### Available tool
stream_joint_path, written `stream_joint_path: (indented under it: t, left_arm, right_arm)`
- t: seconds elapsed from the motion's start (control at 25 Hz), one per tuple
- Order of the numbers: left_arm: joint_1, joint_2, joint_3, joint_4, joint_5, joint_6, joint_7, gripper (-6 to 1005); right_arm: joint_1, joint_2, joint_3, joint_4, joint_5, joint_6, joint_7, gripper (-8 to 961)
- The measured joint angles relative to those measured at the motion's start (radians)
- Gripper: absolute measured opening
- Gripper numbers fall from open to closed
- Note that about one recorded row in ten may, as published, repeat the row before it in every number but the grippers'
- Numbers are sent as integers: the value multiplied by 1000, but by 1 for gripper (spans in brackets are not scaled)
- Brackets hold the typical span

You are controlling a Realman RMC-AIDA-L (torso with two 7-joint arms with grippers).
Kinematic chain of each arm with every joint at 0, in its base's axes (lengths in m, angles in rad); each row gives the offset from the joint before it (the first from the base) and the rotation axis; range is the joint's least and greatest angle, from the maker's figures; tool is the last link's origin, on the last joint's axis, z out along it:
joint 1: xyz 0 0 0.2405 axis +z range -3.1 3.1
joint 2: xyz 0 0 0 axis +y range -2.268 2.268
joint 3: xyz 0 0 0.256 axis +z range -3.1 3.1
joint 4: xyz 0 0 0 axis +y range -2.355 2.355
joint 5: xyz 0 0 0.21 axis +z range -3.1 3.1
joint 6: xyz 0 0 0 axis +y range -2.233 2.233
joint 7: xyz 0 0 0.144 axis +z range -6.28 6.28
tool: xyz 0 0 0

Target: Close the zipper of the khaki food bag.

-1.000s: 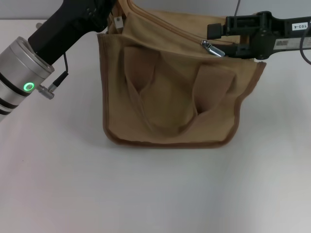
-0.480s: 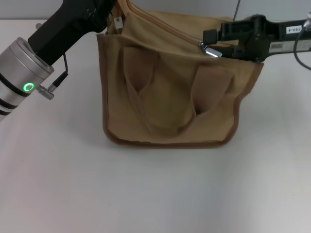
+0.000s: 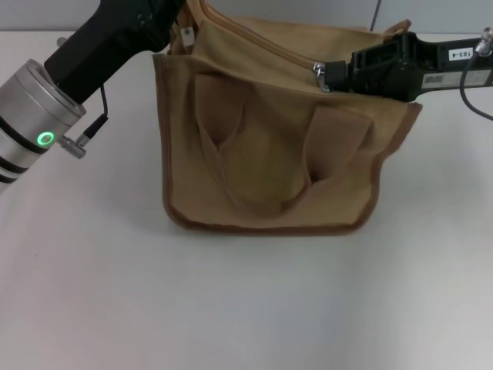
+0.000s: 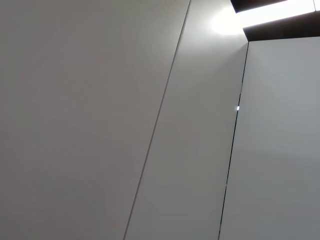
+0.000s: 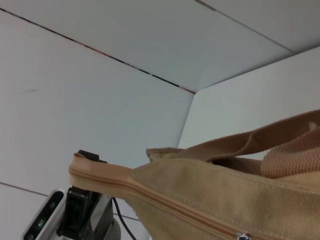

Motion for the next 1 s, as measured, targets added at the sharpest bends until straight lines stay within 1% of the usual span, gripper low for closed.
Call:
stream_joint_path:
  t: [0.28, 0.48, 0.72, 1.0]
  left_arm:
    - [2, 0, 0, -3, 0, 0, 0, 107]
    - [2, 0, 0, -3, 0, 0, 0, 109]
    - [1, 0, 0, -12, 0, 1, 0, 112]
    - [1, 0, 0, -9, 0, 8, 0, 115]
  right_arm:
    - [-3, 0, -2, 2, 0, 1, -8, 153]
    - [-10, 0, -2, 1, 0, 1, -8, -3]
    - [-33, 0, 18, 10, 9, 1, -1, -1]
    - [-51, 0, 96, 45, 14, -32, 4, 35]
